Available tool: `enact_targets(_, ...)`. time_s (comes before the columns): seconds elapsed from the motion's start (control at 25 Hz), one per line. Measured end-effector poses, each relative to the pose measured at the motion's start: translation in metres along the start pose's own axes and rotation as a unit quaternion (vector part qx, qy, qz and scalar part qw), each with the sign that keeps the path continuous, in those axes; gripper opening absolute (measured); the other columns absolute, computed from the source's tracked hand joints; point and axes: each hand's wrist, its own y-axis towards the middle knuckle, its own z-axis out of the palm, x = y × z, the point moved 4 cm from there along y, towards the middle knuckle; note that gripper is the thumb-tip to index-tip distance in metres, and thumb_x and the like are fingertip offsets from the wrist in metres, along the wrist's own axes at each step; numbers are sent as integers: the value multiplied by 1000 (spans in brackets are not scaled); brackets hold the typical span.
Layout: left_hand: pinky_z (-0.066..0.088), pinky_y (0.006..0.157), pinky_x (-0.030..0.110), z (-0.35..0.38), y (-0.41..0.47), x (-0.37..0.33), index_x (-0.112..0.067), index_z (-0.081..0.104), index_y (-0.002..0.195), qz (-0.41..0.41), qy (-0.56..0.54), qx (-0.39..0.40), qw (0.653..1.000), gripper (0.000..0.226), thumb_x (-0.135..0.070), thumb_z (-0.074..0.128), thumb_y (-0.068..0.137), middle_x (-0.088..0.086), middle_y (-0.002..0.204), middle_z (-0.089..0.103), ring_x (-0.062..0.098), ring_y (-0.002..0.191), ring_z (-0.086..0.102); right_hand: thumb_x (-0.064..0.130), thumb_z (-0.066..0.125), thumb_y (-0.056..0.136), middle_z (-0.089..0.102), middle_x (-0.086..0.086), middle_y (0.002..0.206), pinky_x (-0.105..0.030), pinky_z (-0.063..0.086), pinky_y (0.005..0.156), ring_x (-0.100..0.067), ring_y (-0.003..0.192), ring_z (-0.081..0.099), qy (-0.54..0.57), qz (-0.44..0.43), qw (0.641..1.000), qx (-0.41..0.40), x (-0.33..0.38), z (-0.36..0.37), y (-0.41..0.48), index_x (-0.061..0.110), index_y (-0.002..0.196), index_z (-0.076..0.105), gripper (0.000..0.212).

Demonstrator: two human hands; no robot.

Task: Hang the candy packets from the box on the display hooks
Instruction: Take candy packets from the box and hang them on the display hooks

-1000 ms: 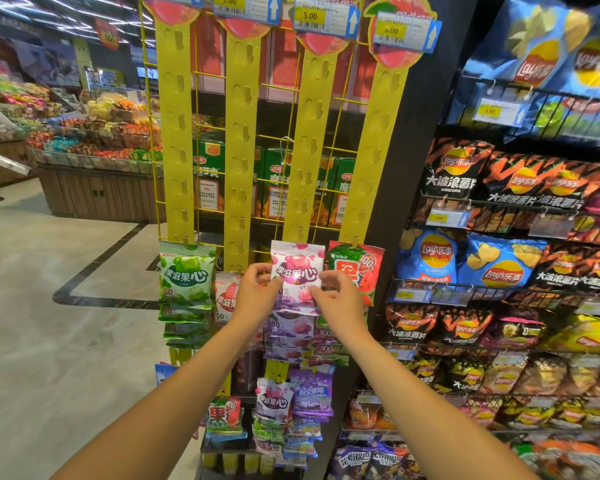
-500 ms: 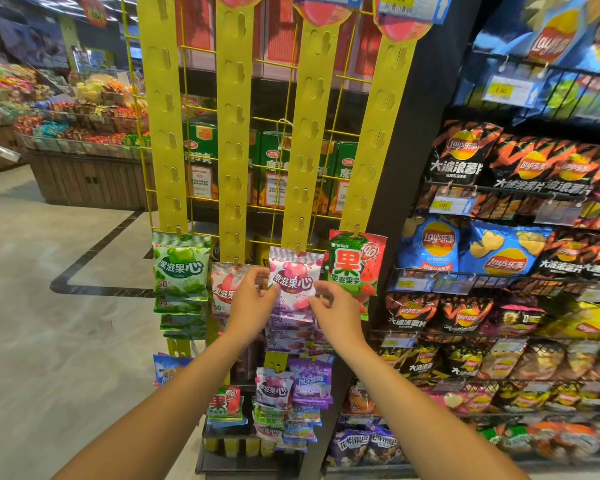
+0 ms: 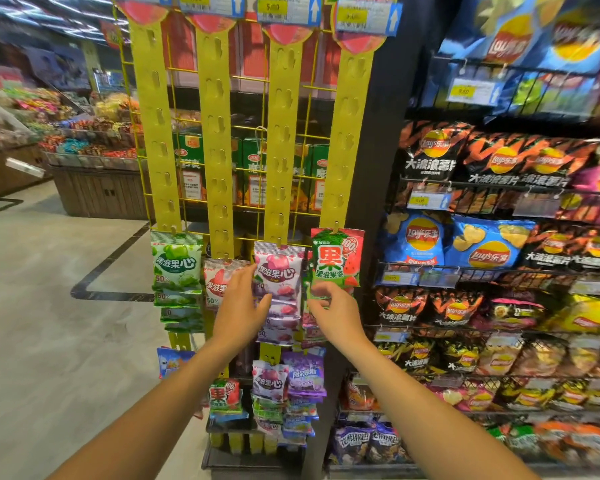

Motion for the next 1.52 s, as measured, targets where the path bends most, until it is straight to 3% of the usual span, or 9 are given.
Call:
enact_targets(0.16,35,122,51,17,-30,-44,-23,33,159,88,123,-13,988,67,-38,62,101,3,166,30,26,155,26,29,64,101,58,7,133,-29,52,97,-11,115,61,-64,-17,998,-8,-23,-46,-29,23,134,61,34)
enact_targets(0.36,28,125,54,80,-76,-124,-25,32,161,213,247,30,945,71,-52,54,100,8,169,28,32,159,19,34,62,100,45,5,149,-38,43,114,-17,142,38,-247,-55,966,-45,-72,-141,-83,25,141,54,43)
enact_targets(0.48,28,124,58,126,-109,-175,-28,33,161,263,259,55,928,72,-55,55,98,7,170,28,34,159,19,35,64,97,41,-1,157,-44,41,118,-24,149,34,-359,-55,928,-81,-103,-203,-120,25,146,52,51)
enact_targets(0.68,21,126,58,206,-165,-264,-31,30,162,320,247,101,909,71,-61,46,100,6,172,21,31,161,12,37,66,96,41,-5,159,-48,46,113,-27,149,35,-431,9,896,-105,-160,-307,-188,25,147,50,55)
enact_targets(1.16,10,129,56,385,-249,-419,-33,21,164,422,166,222,863,71,-61,40,103,2,174,12,28,162,3,38,64,98,34,-2,164,-47,38,117,-25,151,31,-430,221,860,-161,-286,-484,-320,26,151,46,57)
enact_targets(1.32,7,129,53,451,-247,-454,-34,21,163,434,148,256,851,70,-63,40,102,2,175,6,27,162,1,43,62,98,41,0,159,-43,41,114,-23,145,40,-417,260,853,-174,-332,-526,-318,27,149,47,56)
enact_targets(1.52,14,129,53,519,-227,-475,-34,13,165,421,141,306,842,71,-62,36,104,0,175,-1,26,162,0,42,61,99,50,2,150,-40,43,113,-20,139,46,-396,283,857,-170,-387,-560,-289,25,151,46,57)
